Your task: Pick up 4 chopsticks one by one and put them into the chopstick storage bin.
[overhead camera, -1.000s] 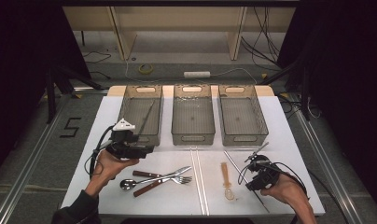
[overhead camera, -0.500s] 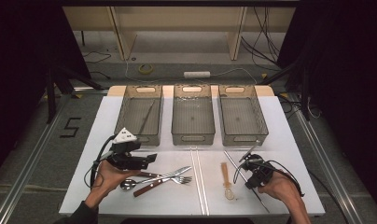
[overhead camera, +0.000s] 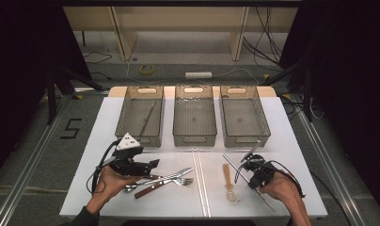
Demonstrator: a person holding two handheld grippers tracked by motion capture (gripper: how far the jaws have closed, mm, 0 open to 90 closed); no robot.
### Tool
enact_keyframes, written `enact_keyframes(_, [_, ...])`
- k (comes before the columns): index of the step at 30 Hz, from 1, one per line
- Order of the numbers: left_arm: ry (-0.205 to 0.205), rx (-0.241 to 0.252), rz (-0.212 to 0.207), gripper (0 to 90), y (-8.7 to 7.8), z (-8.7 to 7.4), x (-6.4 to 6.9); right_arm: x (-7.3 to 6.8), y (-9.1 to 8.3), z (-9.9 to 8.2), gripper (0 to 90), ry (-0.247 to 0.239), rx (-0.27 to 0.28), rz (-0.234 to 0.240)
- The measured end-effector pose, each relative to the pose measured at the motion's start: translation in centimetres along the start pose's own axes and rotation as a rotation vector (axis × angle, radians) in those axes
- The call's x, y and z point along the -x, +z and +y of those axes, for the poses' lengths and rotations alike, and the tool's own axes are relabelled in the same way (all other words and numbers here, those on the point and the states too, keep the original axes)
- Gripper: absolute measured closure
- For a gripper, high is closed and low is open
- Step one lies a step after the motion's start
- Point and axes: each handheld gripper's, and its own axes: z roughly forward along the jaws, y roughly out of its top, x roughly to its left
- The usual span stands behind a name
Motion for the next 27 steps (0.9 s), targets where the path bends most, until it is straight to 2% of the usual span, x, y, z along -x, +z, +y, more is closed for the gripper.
enact_keyframes(6, [0.009,0.003,-0.001,21.6,0.0,-0.1,0.1,0.2,0.0,0.0,86.5,0.012,-0.001,0.011])
enact_keyframes(13, [0.017,-0.002,-0.006,21.7,0.1,-0.1,0.2,0.3,-0.2,0.0,86.9,-0.001,0.014,0.002])
enact_keyframes(19, [0.026,-0.010,-0.014,21.7,0.4,-0.1,0.5,0.6,-1.1,-0.2,87.0,-0.003,0.065,0.008])
enact_keyframes(22, [0.034,-0.015,-0.021,21.7,0.6,0.0,0.7,0.6,-1.6,-0.4,87.0,-0.015,0.084,0.024])
enact_keyframes(27, [0.067,-0.022,-0.051,21.8,0.9,0.3,1.5,0.0,-2.6,-0.3,86.9,-0.069,0.107,0.012])
